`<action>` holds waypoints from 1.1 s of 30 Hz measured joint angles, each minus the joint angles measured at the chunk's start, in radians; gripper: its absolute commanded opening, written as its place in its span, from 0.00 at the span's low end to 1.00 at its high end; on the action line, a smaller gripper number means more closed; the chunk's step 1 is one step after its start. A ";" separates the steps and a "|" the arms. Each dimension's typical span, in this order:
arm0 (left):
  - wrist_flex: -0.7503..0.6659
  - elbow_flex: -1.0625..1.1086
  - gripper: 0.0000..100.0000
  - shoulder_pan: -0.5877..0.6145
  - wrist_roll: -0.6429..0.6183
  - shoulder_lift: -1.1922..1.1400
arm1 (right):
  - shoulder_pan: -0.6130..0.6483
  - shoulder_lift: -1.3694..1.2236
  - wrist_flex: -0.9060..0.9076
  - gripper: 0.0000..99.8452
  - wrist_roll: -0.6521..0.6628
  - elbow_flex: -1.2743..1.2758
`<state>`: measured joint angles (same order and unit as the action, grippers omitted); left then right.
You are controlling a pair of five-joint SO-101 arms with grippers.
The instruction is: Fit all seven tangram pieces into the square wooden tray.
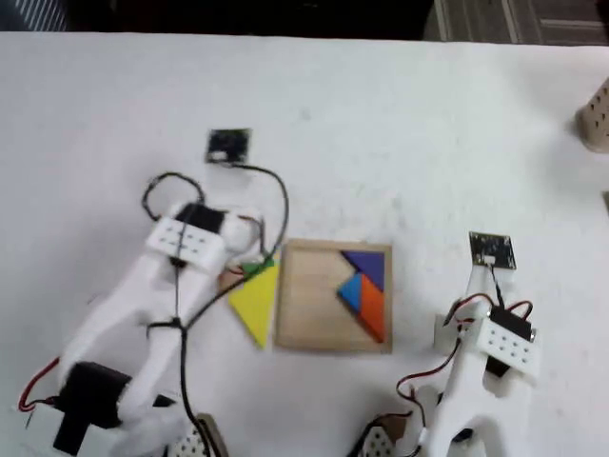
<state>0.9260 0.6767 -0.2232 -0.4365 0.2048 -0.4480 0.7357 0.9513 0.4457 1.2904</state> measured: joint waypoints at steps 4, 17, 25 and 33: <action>0.000 0.000 0.09 0.072 -0.043 0.000 | 0.000 0.000 0.000 0.23 0.000 0.000; 0.000 0.077 0.19 0.092 -0.054 0.006 | 0.000 0.000 0.000 0.23 0.000 0.000; -0.091 0.117 0.20 -0.121 -0.100 0.006 | 0.000 0.000 0.000 0.23 0.000 0.000; -0.172 0.201 0.20 -0.048 -0.149 0.006 | 0.000 0.000 0.000 0.23 0.000 0.000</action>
<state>0.7541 0.8777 -0.2708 -0.5854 0.2110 -0.4480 0.7357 0.9513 0.4457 1.2904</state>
